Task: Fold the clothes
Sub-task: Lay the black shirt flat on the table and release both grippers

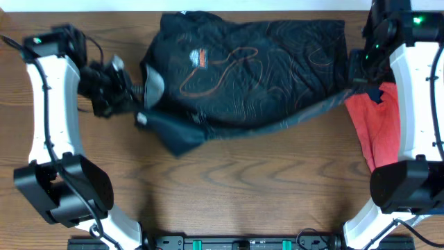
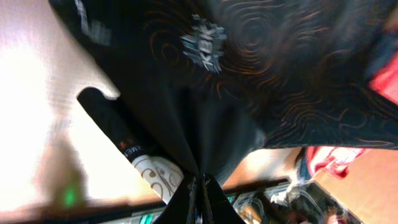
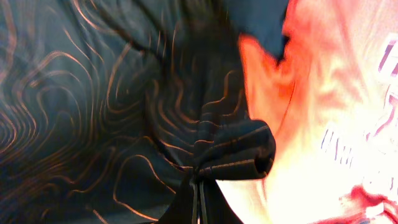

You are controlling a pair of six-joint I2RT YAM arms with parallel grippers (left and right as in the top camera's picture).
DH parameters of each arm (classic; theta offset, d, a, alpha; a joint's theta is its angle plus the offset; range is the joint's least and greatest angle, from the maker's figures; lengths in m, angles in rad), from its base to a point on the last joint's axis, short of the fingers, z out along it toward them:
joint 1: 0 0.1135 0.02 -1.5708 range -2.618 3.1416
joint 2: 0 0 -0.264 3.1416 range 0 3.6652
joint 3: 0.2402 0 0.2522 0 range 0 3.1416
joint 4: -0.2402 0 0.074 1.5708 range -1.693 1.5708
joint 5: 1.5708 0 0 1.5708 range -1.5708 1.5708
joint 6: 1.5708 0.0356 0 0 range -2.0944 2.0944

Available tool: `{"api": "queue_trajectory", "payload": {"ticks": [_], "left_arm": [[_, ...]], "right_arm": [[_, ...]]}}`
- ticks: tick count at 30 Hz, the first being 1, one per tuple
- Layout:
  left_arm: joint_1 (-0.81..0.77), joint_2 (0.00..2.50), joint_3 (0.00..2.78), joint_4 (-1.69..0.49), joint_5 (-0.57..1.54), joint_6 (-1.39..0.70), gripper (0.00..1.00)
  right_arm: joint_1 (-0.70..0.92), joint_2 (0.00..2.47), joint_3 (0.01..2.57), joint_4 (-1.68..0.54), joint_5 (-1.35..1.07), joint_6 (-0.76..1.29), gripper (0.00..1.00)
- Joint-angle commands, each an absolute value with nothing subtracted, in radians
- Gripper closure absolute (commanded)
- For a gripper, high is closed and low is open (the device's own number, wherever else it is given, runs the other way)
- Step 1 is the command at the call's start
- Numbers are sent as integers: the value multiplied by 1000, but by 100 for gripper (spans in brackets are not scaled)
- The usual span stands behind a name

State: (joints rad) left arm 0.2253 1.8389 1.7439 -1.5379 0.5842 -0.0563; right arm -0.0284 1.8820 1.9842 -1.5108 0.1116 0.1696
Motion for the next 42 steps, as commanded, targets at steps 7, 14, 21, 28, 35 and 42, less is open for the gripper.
{"api": "queue_trajectory", "payload": {"ticks": [7,14,21,28,35,42], "left_arm": [[225,1823,1414,-1551,527,8,94],[226,1795,1352,-1548,451,6,94],[226,1702,1348,-1535,451,3,94],[226,1573,1321,-1502,368,-72,94],[226,1431,1257,-1501,354,-92,94],[226,1336,1153,-1512,354,-103,94]], "right_arm": [[-27,1857,1753,-1575,115,206,99],[-27,1857,1583,-1551,115,237,99],[-27,1846,1470,-1490,115,271,99],[-27,1794,1401,-1436,104,305,99],[-32,1662,1319,-1384,104,360,99],[-34,1493,1272,-1393,104,370,99]]}}
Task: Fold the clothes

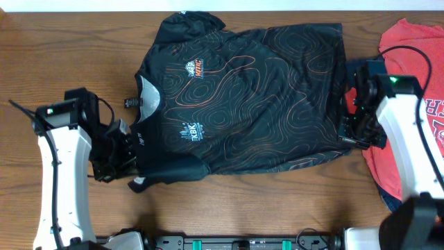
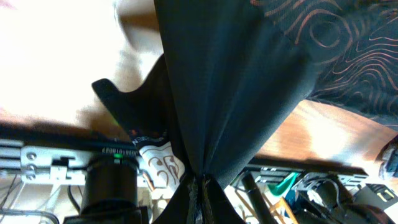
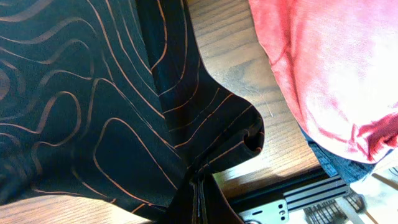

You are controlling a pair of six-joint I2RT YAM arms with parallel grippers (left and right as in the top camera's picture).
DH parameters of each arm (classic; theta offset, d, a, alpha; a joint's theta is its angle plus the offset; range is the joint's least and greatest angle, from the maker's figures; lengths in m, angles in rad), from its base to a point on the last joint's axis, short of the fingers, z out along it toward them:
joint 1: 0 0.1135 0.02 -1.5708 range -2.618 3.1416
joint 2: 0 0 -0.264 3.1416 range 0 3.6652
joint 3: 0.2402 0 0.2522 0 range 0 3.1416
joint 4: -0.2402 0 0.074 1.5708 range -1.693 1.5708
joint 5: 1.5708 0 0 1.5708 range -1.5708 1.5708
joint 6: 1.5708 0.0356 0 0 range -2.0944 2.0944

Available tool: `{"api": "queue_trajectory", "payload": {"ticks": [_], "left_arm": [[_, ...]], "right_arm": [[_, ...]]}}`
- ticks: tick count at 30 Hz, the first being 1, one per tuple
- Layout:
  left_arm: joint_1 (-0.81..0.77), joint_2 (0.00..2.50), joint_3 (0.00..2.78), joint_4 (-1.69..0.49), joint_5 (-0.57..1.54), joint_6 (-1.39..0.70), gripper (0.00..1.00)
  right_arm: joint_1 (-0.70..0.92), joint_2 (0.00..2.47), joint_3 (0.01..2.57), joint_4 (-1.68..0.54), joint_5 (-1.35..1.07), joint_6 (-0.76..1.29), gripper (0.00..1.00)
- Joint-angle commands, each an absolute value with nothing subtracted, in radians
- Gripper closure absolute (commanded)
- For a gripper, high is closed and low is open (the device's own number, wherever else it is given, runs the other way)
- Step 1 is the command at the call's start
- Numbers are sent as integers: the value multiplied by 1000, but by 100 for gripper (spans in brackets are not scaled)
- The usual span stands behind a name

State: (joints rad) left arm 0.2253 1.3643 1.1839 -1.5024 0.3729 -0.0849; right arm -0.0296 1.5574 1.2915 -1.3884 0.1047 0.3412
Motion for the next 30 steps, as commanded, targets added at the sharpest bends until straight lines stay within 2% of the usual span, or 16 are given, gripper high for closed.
{"api": "queue_trajectory", "payload": {"ticks": [1,9,20,30], "left_arm": [[226,1326,1144,-1516,355,-103,94],[226,1275,1131,-1444,354,-165,94],[226,1328,1101,-962,358,-294,94],[221,1506,1101,-720,366,-324,94]], "right_arm": [[-34,1473,1264,-1396,104,373,99],[-34,1405,1225,-1360,104,378,99],[-32,1489,1215,-927,93,338,99],[-32,1667,1215,-648,93,332,99]]}}
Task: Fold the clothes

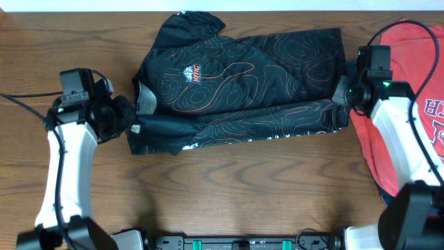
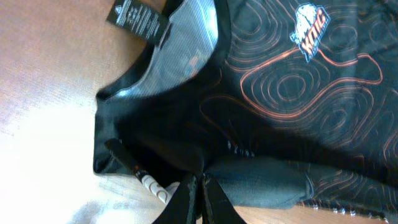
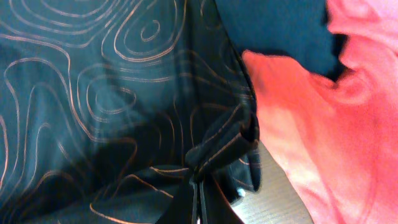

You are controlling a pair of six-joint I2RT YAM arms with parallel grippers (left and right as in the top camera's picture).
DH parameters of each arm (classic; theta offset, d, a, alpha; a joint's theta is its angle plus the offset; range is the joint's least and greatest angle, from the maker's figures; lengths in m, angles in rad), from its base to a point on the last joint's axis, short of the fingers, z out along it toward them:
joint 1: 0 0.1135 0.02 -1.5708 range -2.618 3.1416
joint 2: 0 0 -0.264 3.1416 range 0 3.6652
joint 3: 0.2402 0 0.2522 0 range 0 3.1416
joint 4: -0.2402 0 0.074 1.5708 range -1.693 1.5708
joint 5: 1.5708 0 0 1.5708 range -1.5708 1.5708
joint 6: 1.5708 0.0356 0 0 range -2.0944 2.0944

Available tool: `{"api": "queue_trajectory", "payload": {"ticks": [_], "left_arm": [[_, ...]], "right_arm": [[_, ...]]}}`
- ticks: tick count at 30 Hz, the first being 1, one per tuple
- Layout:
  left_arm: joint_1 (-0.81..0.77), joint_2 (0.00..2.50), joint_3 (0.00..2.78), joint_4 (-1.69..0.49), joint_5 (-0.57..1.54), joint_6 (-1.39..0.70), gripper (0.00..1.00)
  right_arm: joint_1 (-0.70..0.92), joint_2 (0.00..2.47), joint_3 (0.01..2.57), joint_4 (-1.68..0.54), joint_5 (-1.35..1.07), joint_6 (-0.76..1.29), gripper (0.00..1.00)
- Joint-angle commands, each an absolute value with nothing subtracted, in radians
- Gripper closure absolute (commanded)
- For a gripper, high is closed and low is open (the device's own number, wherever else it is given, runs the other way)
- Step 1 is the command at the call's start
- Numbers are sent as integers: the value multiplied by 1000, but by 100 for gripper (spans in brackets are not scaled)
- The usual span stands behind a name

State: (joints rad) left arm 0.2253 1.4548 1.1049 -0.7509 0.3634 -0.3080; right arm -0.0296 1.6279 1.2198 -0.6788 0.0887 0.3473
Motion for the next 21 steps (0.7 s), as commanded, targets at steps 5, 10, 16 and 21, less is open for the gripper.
{"api": "queue_trajectory", "payload": {"ticks": [5,10,16,21], "left_arm": [[194,1624,1101,-596,446,-324,94],[174,1699,1102,-509,444,-324,94],[174,1717,1102,-424,429,-324,94],[173,1717,1102,-361,429,-339,94]], "right_arm": [[-32,1750,1215,-530,94,332,99],[-32,1832,1215,-433,93,332,99],[-33,1884,1215,-361,94,333,99],[-35,1885,1215,-325,109,338,99]]}}
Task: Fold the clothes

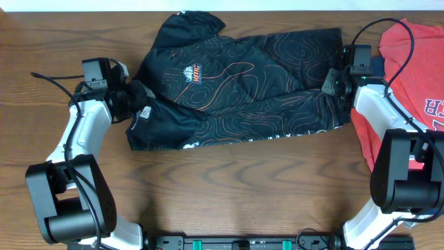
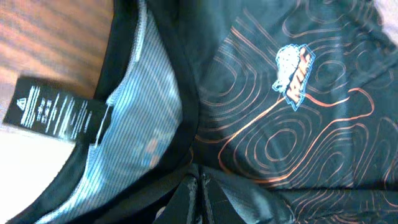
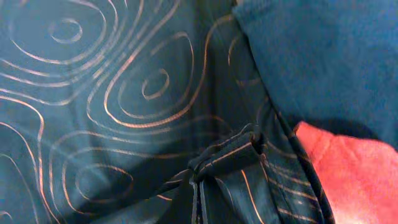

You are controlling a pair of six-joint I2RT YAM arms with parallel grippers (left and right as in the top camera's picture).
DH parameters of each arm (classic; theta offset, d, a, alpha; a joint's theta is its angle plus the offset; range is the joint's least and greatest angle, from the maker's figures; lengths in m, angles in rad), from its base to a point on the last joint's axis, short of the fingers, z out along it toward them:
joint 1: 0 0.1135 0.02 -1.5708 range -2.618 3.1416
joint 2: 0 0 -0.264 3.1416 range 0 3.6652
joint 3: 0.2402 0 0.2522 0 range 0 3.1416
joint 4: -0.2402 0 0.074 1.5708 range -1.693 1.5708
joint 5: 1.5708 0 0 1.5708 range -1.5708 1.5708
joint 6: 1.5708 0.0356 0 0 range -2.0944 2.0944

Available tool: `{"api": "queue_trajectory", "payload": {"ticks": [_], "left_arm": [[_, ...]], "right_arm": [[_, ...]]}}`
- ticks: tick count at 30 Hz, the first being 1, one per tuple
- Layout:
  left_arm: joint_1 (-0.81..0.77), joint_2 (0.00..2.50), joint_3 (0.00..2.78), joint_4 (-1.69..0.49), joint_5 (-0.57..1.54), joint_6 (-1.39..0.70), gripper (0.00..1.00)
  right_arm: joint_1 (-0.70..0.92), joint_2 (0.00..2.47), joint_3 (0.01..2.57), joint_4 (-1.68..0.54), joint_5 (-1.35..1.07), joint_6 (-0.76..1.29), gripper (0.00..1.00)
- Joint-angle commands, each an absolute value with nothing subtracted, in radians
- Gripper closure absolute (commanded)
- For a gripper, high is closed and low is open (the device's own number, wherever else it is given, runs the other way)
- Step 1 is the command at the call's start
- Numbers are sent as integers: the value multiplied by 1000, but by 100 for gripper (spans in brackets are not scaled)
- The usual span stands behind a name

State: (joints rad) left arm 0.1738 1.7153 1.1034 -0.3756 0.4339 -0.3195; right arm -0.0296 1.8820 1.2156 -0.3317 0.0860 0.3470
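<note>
A black t-shirt (image 1: pixel 243 83) with thin orange contour lines and a small chest logo (image 1: pixel 191 71) lies across the table's far half, its near long edge doubled over onto the chest. My left gripper (image 1: pixel 133 92) is shut on the shirt's folded edge by the grey-lined collar (image 2: pixel 134 134); the pinch (image 2: pixel 200 182) shows at the bottom of the left wrist view. My right gripper (image 1: pixel 338 82) is shut on a bunched hem corner (image 3: pixel 231 155) at the shirt's right end.
A red shirt (image 1: pixel 416 76) lies at the right edge of the table, with a dark blue garment (image 3: pixel 311 56) partly under it beside my right gripper. A black care label (image 2: pixel 53 111) hangs from the collar. Bare wood (image 1: pixel 229 187) lies nearer the front.
Both grippers have moved farther from the front edge, still shut on the shirt. The folded-over near edge now lies higher on the chest, closer to the collar and the far hem corner.
The shirt was rumpled at the back, both grippers shut on its near edge. Then it was spread flat toward the front. Then the near edge was doubled back over it, and now lies farther up the chest.
</note>
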Motion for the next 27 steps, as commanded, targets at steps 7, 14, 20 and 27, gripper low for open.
{"api": "queue_trajectory", "payload": {"ticks": [7,14,20,27], "left_arm": [[173,1717,1102,-367,434,-342,30],[173,1717,1102,-584,432,-342,12],[173,1717,1097,-818,220,-342,12],[172,1719,1028,-712,161,-363,10]], "right_arm": [[-62,1885,1215,-341,170,344,67],[-70,1865,1215,-439,150,343,61],[-70,1864,1215,-587,96,324,75],[-64,1864,1215,-633,97,309,69]]}}
